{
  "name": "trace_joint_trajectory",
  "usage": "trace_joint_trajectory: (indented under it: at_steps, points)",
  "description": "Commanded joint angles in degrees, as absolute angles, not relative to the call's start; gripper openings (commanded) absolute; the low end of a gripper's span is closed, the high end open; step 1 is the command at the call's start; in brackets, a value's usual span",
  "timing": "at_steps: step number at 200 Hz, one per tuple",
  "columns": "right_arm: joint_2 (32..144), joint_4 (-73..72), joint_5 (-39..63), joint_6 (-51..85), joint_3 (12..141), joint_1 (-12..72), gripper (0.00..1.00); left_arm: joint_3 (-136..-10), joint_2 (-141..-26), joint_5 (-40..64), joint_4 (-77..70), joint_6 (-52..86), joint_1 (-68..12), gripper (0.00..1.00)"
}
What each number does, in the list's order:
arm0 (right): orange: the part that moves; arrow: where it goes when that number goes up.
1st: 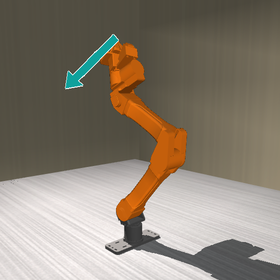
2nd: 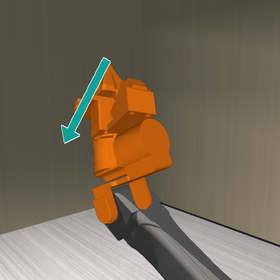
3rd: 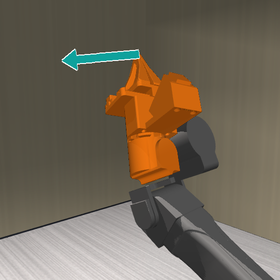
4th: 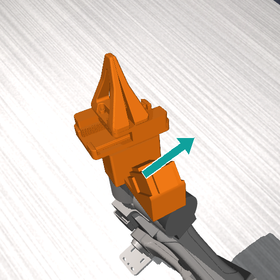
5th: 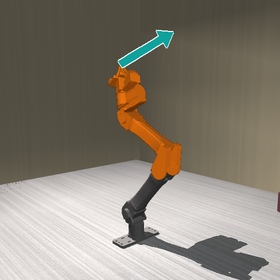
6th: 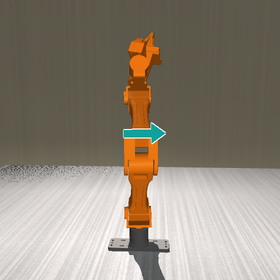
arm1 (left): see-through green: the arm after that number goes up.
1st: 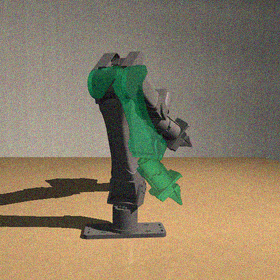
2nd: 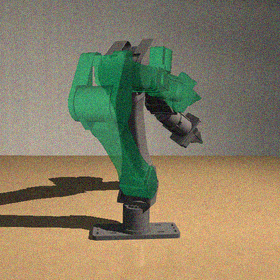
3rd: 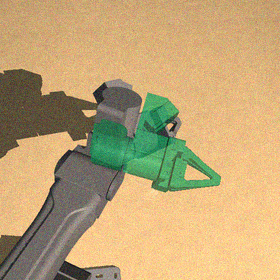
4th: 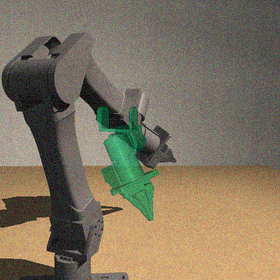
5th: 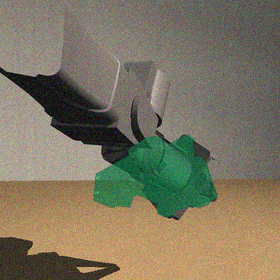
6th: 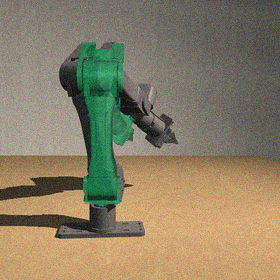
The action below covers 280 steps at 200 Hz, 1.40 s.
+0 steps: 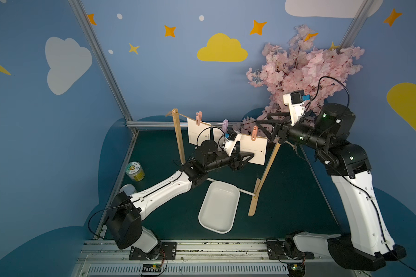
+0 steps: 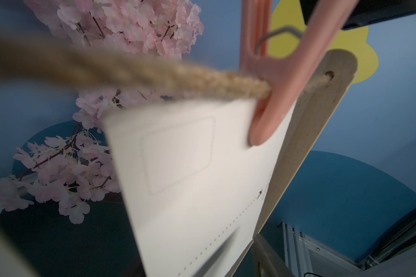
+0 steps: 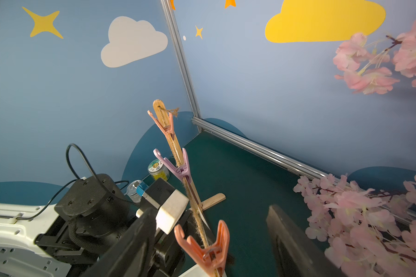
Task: Remove the postcards from the strings
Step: Pinch the postcard on the clothesline, then remove the clamp from the clothesline.
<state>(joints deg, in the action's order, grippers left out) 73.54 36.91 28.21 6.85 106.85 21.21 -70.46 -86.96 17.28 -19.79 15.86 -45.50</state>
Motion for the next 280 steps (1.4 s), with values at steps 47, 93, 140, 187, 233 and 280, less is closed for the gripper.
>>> trace_joint_trajectory:
  at_steps: [47, 93, 140, 187, 233, 280]
  points:
    - [73.9, 35.9, 29.2, 7.2, 107.7, 21.5, 0.74, -69.8, -85.9, 18.6, -22.7, 15.4, -45.3, 0.41]
    - [74.2, 36.5, 28.2, 6.0, 108.0, 21.4, 0.76, -69.0, -84.5, 20.1, -22.3, 14.2, -45.2, 0.14]
    - [76.4, 39.7, 29.9, 3.6, 111.3, 21.1, 0.78, -69.1, -83.1, 21.5, -19.6, 12.6, -44.6, 0.03]
    - [80.1, 44.5, 38.3, -0.5, 116.2, 21.1, 0.79, -70.6, -82.7, 25.4, -17.0, 12.3, -43.3, 0.03]
    - [81.4, 45.7, 42.4, -2.1, 115.8, 21.2, 0.79, -71.0, -82.9, 28.0, -16.6, 13.2, -42.1, 0.03]
    - [81.9, 47.6, 46.2, -5.0, 115.1, 21.3, 0.78, -71.5, -83.1, 30.1, -16.4, 13.9, -41.1, 0.03]
